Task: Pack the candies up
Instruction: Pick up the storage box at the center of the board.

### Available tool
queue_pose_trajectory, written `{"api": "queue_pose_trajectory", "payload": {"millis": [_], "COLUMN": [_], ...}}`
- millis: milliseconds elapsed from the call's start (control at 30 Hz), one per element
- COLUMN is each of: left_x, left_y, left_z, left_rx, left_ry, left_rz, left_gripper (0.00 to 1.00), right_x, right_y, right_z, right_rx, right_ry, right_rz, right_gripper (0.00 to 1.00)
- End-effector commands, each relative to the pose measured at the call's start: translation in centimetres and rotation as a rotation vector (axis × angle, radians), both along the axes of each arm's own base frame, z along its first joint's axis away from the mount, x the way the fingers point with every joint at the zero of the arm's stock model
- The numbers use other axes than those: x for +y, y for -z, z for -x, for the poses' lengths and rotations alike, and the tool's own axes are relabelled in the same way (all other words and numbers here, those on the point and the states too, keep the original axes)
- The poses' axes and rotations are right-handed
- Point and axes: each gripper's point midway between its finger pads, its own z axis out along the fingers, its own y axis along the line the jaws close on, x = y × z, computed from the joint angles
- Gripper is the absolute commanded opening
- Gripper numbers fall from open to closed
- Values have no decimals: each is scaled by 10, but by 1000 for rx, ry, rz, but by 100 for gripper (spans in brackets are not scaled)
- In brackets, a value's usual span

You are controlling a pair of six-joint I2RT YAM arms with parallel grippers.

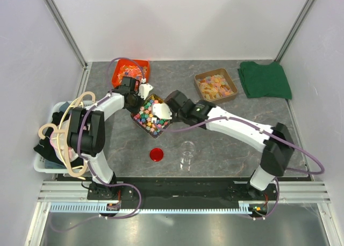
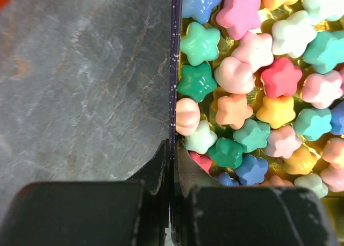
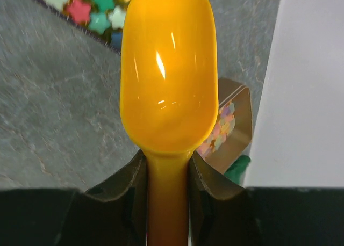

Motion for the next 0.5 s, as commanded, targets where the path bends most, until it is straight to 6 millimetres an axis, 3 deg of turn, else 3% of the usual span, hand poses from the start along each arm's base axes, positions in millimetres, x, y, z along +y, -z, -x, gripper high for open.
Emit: {"api": "queue_pose_trajectory", "payload": {"millis": [0, 67, 267, 467], "left_x": [-16, -18, -26, -32], "left_y": [-59, -65, -88, -87], "left_z": [-31, -32, -37, -29], "left_rx": [-217, -247, -347, -366], "left_ry": [-17, -25, -43, -38], "left_rz": [97, 120, 199, 246], "left_gripper": [2, 2, 2, 2], "right_x": [-15, -13, -4, -2], "right_y": [-12, -10, -29, -24], "right_z": [-21, -27, -38, -43], "right_rx": [-141, -161, -242, -310], "right_ry": [46, 52, 56, 62], "right_rz": [235, 289, 373, 544], "right_gripper": [0, 0, 0, 0]}}
